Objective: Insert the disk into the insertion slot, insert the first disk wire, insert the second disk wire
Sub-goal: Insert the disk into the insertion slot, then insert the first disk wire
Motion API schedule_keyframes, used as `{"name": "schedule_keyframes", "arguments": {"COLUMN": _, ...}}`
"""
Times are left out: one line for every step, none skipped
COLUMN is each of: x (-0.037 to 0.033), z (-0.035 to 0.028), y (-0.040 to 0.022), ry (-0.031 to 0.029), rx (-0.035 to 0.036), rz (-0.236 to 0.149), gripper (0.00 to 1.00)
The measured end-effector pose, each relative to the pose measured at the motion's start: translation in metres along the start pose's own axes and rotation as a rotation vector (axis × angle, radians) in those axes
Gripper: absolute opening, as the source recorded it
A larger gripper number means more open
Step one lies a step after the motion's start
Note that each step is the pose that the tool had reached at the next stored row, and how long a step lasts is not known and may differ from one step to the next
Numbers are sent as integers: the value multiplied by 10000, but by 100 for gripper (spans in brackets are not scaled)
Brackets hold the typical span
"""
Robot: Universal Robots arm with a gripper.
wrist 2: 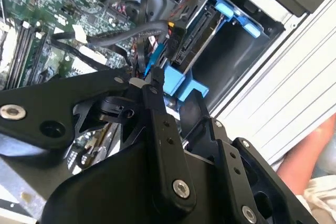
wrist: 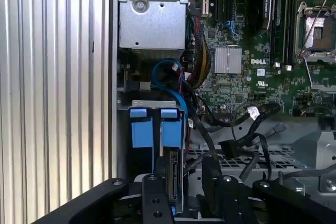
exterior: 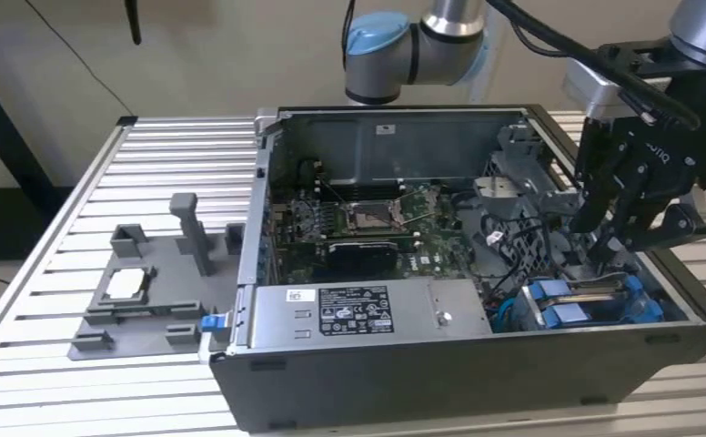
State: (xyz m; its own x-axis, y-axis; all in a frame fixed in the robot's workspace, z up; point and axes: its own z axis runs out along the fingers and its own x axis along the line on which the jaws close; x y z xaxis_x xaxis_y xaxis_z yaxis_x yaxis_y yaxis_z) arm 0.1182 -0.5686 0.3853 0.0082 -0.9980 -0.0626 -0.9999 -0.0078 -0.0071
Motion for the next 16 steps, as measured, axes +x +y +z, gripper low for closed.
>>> {"name": "schedule_keyframes", "arguments": {"x": 0, "z": 0, "y": 2, "ry": -99, "rx": 66, "rz": -12, "gripper": 41}}
{"name": "schedule_keyframes", "arguments": {"x": 0, "z": 0, "y": 5, "ry": -180, "rx": 140, "rz": -24, "gripper": 41}}
{"name": "schedule_keyframes", "arguments": {"x": 0, "z": 0, "y": 6, "ry": -241, "rx": 227, "rz": -37, "gripper": 41}}
{"name": "schedule_keyframes", "arguments": {"x": -1, "z": -1, "y": 8, "ry": -294, "rx": 349, "rz": -56, "gripper": 41}}
{"name": "schedule_keyframes", "arguments": {"x": -1, "z": -1, "y": 10, "ry": -325, "rx": 476, "rz": -75, "gripper": 41}}
{"name": "schedule_keyframes", "arguments": {"x": -1, "z": 0, "y": 11, "ry": -348, "rx": 614, "rz": -97, "gripper": 41}}
{"name": "schedule_keyframes", "arguments": {"x": -1, "z": 0, "y": 12, "ry": -360, "rx": 759, "rz": -123, "gripper": 41}}
{"name": "schedule_keyframes", "arguments": {"x": -3, "z": 0, "y": 14, "ry": -363, "rx": 891, "rz": -151, "gripper": 41}}
{"name": "schedule_keyframes", "arguments": {"x": -4, "z": 0, "y": 15, "ry": -363, "rx": 1009, "rz": -182, "gripper": 41}}
{"name": "schedule_keyframes", "arguments": {"x": -6, "z": 1, "y": 16, "ry": -363, "rx": 1118, "rz": -219, "gripper": 41}}
{"name": "schedule_keyframes", "arguments": {"x": -7, "z": 1, "y": 15, "ry": -365, "rx": 1222, "rz": -267, "gripper": 41}}
{"name": "schedule_keyframes", "arguments": {"x": -8, "z": 1, "y": 16, "ry": -367, "rx": 1318, "rz": -322, "gripper": 41}}
{"name": "schedule_keyframes", "arguments": {"x": -8, "z": 0, "y": 15, "ry": -367, "rx": 1414, "rz": -382, "gripper": 41}}
{"name": "schedule_keyframes", "arguments": {"x": -10, "z": 0, "y": 15, "ry": -368, "rx": 1523, "rz": -448, "gripper": 41}}
{"name": "schedule_keyframes", "arguments": {"x": -10, "z": 1, "y": 15, "ry": -371, "rx": 1633, "rz": -513, "gripper": 41}}
{"name": "schedule_keyframes", "arguments": {"x": -10, "z": 1, "y": 15, "ry": -375, "rx": 1718, "rz": -580, "gripper": 41}}
